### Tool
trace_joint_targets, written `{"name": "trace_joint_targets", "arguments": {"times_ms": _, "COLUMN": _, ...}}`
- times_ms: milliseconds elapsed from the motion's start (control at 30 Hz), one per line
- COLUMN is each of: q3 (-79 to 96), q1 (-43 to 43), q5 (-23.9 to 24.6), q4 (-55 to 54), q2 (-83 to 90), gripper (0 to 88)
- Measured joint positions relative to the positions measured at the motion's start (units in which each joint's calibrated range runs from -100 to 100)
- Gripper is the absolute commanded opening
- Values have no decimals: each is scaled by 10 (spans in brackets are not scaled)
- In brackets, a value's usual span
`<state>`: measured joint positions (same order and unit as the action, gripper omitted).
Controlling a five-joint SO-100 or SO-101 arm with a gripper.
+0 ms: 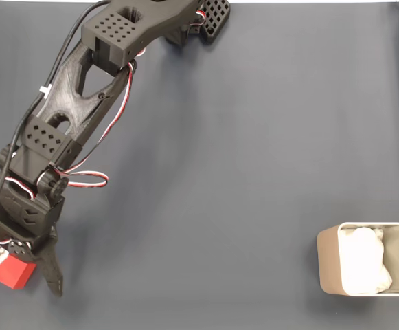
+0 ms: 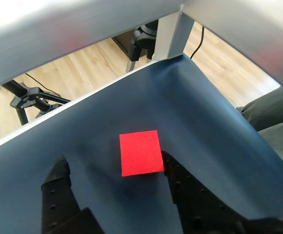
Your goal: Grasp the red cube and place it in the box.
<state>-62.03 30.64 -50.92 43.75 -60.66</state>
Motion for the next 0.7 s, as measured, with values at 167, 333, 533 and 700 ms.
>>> {"name": "trace_joint_targets", "arguments": {"times_ms": 167, "q3": 0, "q1": -3, "q5": 0, "q4": 0, "q2": 5, "gripper": 408}}
{"name": "trace_joint_targets", "arguments": {"times_ms": 333, "q3": 0, "q1": -3, "q5": 0, "q4": 0, "q2": 5, "gripper": 317}}
{"name": "trace_joint_targets", "arguments": {"times_ms": 533, "q3": 22, "q1": -3, "q5": -12, "q4": 2, "q2": 11, "gripper": 211}}
{"name": "trace_joint_targets", "arguments": {"times_ms": 700, "q3": 32, "q1": -3, "q5": -22, "q4": 2, "q2": 17, "gripper": 149}}
